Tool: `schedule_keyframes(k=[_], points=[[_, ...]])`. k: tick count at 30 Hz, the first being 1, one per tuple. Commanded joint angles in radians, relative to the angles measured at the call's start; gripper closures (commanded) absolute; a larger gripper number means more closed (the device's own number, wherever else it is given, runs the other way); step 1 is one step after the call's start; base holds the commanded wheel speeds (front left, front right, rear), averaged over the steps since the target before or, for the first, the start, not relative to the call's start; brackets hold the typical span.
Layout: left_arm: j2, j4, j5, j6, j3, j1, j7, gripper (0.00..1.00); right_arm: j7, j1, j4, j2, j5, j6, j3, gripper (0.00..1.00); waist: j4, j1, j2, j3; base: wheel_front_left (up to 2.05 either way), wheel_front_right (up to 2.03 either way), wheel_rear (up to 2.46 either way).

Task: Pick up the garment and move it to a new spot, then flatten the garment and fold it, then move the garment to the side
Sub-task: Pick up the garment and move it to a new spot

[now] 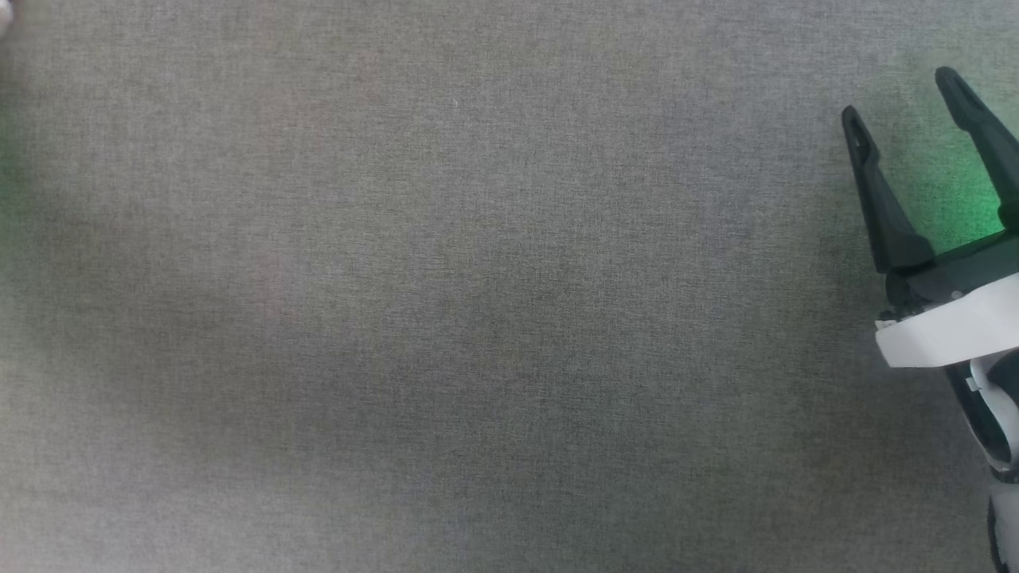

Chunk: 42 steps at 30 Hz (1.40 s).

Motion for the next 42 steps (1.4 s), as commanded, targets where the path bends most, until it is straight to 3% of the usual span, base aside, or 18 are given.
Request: schedule_keyframes(k=[1, 5, 10, 21, 27, 33, 42], points=[[-0.063, 0.046, -0.011, -0.002, -0.008, 0.058, 0.030, 1.00, 0.002, -0.006, -0.007, -0.002, -0.008, 0.000, -0.004, 0.00, 0.001, 0.0000, 0.0000, 0.001, 0.00, 0.00, 0.00], [-0.053, 0.040, -0.019, -0.007, -0.008, 0.021, 0.023, 1.00, 0.002, -0.011, -0.011, 0.000, -0.009, 0.000, -0.010, 0.00, 0.006, 0.0000, 0.0000, -0.003, 0.00, 0.00, 0.00], [-0.005, -0.015, -0.004, -0.013, -0.020, -0.035, -0.089, 1.00, -0.015, -0.011, 0.001, 0.010, -0.014, 0.000, -0.019, 0.00, 0.013, 0.0000, 0.0000, -0.034, 0.00, 0.00, 0.00], [0.048, -0.174, 0.060, -0.020, -0.159, -0.073, -0.190, 1.00, -0.072, 0.013, 0.077, 0.044, 0.002, 0.000, -0.026, 0.00, 0.029, 0.0000, 0.0000, -0.197, 0.00, 0.00, 0.00], [0.076, -0.346, 0.025, -0.020, -0.248, -0.034, -0.149, 1.00, -0.105, 0.028, 0.122, 0.069, 0.012, 0.000, -0.018, 0.00, 0.028, 0.0000, 0.0000, -0.291, 0.00, 0.00, 0.00], [0.117, -0.559, -0.022, -0.018, -0.277, 0.040, -0.062, 1.00, -0.133, 0.036, 0.156, 0.085, 0.020, 0.000, -0.025, 0.00, 0.016, 0.0000, 0.0000, -0.359, 0.00, 0.00, 0.00], [0.174, -1.064, -0.049, 0.100, -0.284, 0.216, 0.162, 1.00, -0.175, 0.056, 0.192, 0.110, 0.024, 0.000, -0.072, 0.00, -0.065, 0.0000, 0.0000, -0.427, 0.00, 0.00, 0.00]])
